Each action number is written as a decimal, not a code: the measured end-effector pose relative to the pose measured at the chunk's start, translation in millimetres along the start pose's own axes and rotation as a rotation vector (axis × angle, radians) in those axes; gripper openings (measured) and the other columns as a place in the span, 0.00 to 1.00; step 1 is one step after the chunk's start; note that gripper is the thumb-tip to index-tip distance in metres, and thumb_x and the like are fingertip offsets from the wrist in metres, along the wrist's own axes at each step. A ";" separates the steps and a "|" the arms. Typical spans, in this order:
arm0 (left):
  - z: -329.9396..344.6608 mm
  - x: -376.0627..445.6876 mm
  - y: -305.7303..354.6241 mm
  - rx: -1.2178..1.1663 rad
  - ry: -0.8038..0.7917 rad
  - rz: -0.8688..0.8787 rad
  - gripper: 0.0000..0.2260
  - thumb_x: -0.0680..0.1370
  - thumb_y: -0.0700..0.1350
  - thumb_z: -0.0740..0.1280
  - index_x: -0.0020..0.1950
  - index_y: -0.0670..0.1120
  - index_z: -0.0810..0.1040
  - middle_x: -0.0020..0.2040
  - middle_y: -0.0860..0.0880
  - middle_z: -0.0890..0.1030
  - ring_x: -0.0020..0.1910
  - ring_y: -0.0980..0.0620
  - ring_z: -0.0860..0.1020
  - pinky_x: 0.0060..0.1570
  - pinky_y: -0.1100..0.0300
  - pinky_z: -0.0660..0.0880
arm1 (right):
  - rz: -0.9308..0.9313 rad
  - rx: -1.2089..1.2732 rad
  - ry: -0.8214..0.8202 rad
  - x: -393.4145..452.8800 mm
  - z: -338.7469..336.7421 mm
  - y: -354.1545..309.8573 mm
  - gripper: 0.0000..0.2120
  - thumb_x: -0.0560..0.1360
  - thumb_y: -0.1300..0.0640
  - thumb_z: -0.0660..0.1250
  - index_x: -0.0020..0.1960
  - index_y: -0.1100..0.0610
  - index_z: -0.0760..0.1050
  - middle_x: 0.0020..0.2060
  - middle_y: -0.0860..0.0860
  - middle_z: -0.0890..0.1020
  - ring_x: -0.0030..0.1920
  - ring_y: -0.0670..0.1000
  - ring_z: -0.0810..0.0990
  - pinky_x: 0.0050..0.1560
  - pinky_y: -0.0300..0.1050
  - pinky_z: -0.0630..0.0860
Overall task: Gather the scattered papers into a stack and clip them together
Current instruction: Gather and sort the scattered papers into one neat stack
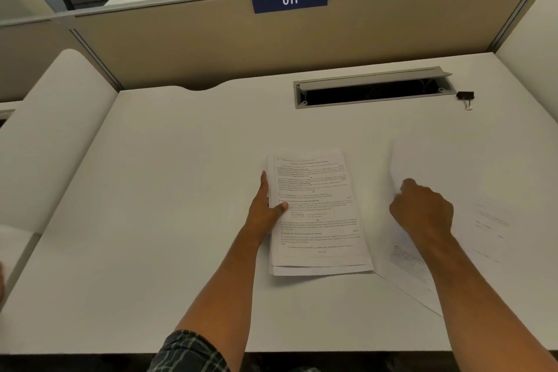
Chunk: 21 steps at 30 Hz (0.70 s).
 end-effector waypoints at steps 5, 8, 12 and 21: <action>0.4 -2.8 -1.8 0.006 0.007 -0.032 0.41 0.78 0.47 0.74 0.83 0.56 0.52 0.76 0.52 0.71 0.71 0.49 0.75 0.65 0.50 0.77 | -0.357 0.781 -0.125 -22.3 -55.3 -51.3 0.06 0.83 0.50 0.65 0.52 0.53 0.75 0.50 0.46 0.82 0.46 0.48 0.80 0.40 0.39 0.73; -0.3 -2.8 -2.9 0.024 0.018 -0.012 0.36 0.79 0.45 0.73 0.81 0.57 0.58 0.73 0.53 0.74 0.68 0.51 0.77 0.57 0.61 0.80 | -0.447 1.258 -0.283 -32.7 -64.6 -64.3 0.04 0.82 0.55 0.66 0.49 0.54 0.77 0.46 0.45 0.84 0.44 0.44 0.80 0.41 0.34 0.75; -0.3 -1.0 -3.0 0.021 0.010 -0.033 0.39 0.78 0.45 0.74 0.83 0.56 0.55 0.75 0.53 0.74 0.70 0.49 0.76 0.68 0.47 0.76 | -0.227 1.521 -0.325 -16.1 -30.1 -45.3 0.04 0.80 0.55 0.67 0.49 0.56 0.77 0.46 0.50 0.83 0.46 0.50 0.79 0.42 0.43 0.74; 1.0 0.7 3.1 -0.010 0.034 -0.054 0.29 0.78 0.46 0.73 0.72 0.64 0.62 0.58 0.70 0.74 0.55 0.68 0.75 0.49 0.70 0.74 | 0.150 0.932 -0.311 4.2 58.9 -7.3 0.11 0.80 0.52 0.69 0.42 0.56 0.75 0.44 0.56 0.83 0.42 0.54 0.79 0.42 0.46 0.73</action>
Point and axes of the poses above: each hand's wrist, its own x-axis towards the middle knuckle, its own z-axis out of the palm, y = z × x, the point moved 5 cm from there along x, towards the middle knuckle
